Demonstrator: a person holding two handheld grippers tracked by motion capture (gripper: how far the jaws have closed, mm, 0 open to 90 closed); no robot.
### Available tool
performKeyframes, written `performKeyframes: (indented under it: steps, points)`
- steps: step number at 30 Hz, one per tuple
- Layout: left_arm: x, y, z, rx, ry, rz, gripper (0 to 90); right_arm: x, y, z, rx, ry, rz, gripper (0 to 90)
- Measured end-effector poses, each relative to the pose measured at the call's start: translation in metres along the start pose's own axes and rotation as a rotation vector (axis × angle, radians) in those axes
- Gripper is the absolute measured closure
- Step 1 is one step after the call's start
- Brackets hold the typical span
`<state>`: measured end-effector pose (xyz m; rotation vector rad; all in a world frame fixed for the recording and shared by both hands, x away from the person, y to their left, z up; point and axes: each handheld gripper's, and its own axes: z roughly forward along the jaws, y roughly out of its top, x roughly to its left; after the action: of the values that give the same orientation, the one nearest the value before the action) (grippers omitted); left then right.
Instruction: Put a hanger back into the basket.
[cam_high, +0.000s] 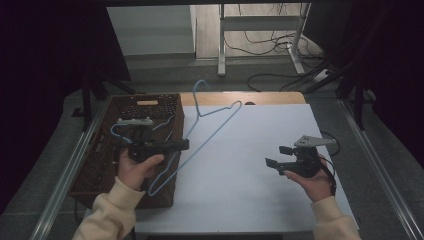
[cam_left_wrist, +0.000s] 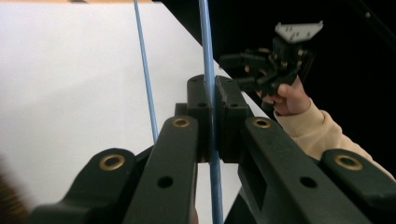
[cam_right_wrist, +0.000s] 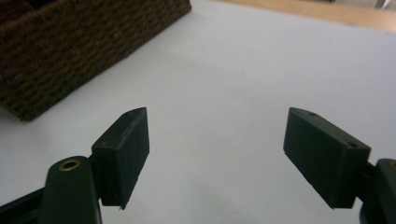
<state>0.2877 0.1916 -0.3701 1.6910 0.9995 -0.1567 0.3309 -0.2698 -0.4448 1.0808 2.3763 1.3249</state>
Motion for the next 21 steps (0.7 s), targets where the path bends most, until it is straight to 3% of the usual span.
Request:
performKeyframes:
  steps: [3, 4, 5, 6, 7, 8, 12, 15, 21]
  points:
    - [0.008, -0.002, -0.015, -0.025, 0.014, -0.009, 86.1, 0.0, -0.004, 0.006, 0.025, -0.002, 0.0, 22.2]
    - [0.017, -0.005, -0.03, -0.053, 0.034, -0.015, 86.1, 0.0, -0.004, 0.007, 0.03, -0.001, -0.001, 22.1]
    - [0.017, -0.005, -0.03, -0.053, 0.034, -0.015, 86.1, 0.0, -0.004, 0.007, 0.03, -0.001, -0.001, 22.1]
    - [0.027, -0.008, -0.046, -0.082, 0.042, -0.022, 86.1, 0.001, -0.004, 0.009, 0.036, -0.001, -0.008, 22.1]
    - [0.027, -0.008, -0.046, -0.082, 0.042, -0.022, 86.1, 0.001, -0.004, 0.009, 0.036, -0.001, -0.008, 22.1]
    - [0.034, -0.011, -0.059, -0.102, 0.061, -0.026, 86.1, 0.001, -0.004, 0.01, 0.041, 0.001, -0.011, 22.1]
    - [0.043, -0.016, -0.073, -0.12, 0.089, -0.028, 86.1, 0.001, -0.005, 0.012, 0.051, 0.001, -0.013, 22.1]
    - [0.058, -0.022, -0.089, -0.139, 0.125, -0.047, 86.1, 0.002, -0.006, 0.014, 0.067, -0.006, -0.022, 22.2]
    - [0.074, -0.031, -0.103, -0.15, 0.16, -0.065, 86.1, 0.002, -0.007, 0.015, 0.077, -0.01, -0.027, 22.2]
